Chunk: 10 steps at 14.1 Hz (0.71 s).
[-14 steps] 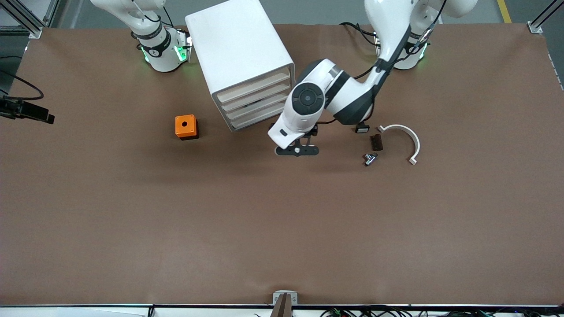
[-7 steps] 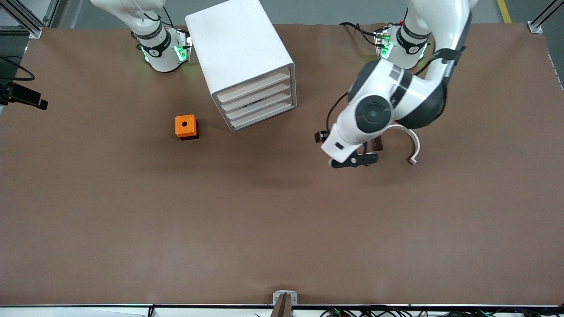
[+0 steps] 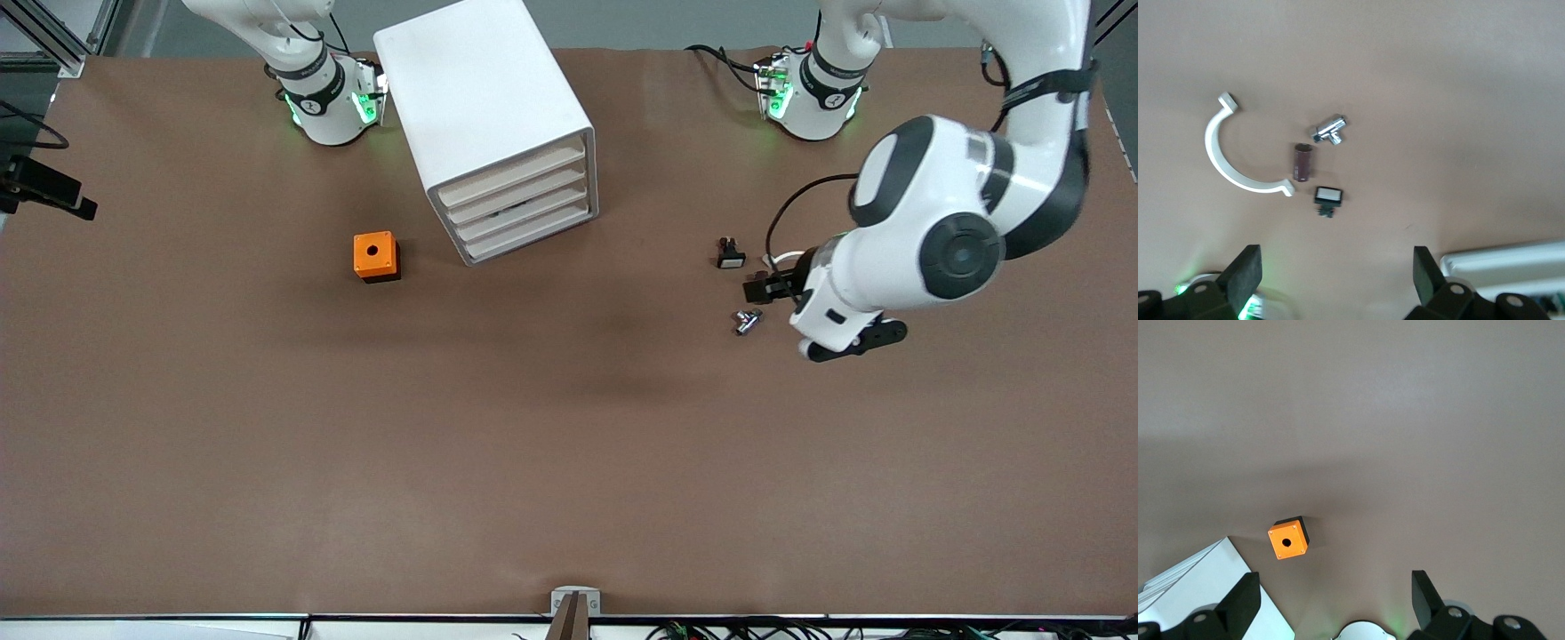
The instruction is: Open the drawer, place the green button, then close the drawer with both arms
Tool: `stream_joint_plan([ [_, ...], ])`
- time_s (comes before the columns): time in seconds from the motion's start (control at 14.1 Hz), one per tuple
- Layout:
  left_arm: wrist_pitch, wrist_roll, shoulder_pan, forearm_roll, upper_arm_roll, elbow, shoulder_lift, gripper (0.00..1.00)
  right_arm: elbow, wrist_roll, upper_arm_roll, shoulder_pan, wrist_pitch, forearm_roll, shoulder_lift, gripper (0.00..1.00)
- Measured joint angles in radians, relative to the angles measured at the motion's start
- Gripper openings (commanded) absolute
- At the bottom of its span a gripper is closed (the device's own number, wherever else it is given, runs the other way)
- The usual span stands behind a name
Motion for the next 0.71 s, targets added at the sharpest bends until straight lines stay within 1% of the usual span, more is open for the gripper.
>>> stream_joint_plan([
  [0.28, -0.074, 0.225, 0.078, 0.082, 0.001, -0.008, -0.104, 1.00, -0.107, -0.002, 0.000, 0.000, 0.110, -0.015, -0.070, 1.00],
  [0.5, -0.083, 0.411, 0.196, 0.105, 0.002, -0.072, -0.186, 1.00, -0.135, -0.010, 0.001, 0.001, 0.131, -0.030, -0.088, 1.00],
  [0.64, -0.066, 0.476, 0.270, 0.105, 0.003, -0.112, -0.230, 1.00, -0.138, -0.036, -0.001, 0.001, 0.132, -0.032, -0.088, 1.00],
  [0.71, -0.050, 0.489, 0.287, 0.105, 0.003, -0.127, -0.247, 1.00, -0.141, -0.042, -0.002, 0.001, 0.132, -0.032, -0.088, 1.00],
])
